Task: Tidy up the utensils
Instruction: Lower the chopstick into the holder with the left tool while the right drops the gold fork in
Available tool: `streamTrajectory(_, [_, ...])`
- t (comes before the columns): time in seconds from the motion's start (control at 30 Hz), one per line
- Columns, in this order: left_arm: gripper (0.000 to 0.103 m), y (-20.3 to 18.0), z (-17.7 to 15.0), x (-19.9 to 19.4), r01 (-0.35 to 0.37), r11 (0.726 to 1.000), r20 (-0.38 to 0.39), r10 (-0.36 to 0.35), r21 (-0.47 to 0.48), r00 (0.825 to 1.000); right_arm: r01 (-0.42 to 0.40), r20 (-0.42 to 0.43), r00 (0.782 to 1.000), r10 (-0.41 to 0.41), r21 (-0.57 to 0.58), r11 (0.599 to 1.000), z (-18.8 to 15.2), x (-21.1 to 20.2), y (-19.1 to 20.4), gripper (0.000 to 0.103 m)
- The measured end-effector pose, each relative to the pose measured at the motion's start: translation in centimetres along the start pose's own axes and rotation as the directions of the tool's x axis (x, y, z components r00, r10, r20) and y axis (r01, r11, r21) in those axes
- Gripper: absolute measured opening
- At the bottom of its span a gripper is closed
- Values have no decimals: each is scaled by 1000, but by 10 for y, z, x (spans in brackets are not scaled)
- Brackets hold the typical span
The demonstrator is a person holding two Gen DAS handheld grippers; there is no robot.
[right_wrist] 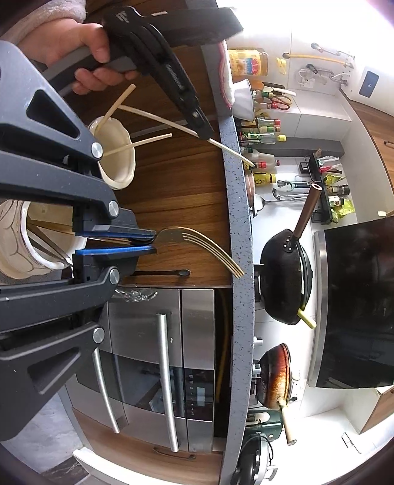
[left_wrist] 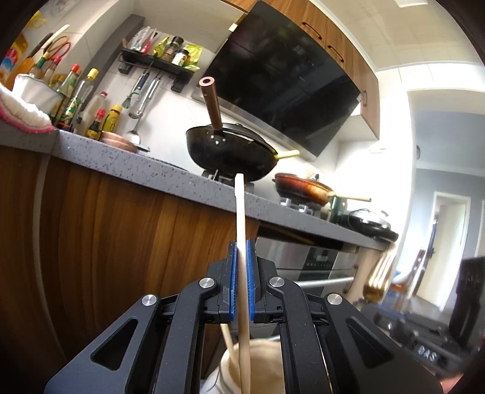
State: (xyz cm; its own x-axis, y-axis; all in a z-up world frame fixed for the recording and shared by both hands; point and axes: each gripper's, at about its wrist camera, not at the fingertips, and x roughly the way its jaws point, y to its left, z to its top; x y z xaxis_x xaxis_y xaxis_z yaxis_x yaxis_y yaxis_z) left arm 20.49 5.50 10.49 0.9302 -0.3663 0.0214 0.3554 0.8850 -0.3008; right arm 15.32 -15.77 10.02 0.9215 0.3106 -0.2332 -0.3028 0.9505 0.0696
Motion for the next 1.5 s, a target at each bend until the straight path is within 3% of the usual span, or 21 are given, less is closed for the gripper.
streamTrajectory(0.57, [7,-4,-8,26,-9,1000,-39,8,-21,999,-10,-7,1000,10,5,1000,0,0,-4,5])
streamTrajectory(0.8, [7,1,-11,7,20,1000,-54,-21,-15,998,-9,-29,1000,9,6,1000,-1,4,-4,5])
streamTrajectory(1.07, [7,-8,-20,-33,30,997,-96,-23,73,995,-21,-88,996,22,12,1000,-7,14,-8,5])
streamTrajectory(1.37, [7,-15,-45,-36,17,989,-236,19,146,972,-20,-134,991,21,12,1000,-15,22,-9,5])
streamTrajectory(1.5, [18,-14,-46,-41,14,988,-227,22,154,974,7,-139,990,-6,9,1000,-16,22,-11,5])
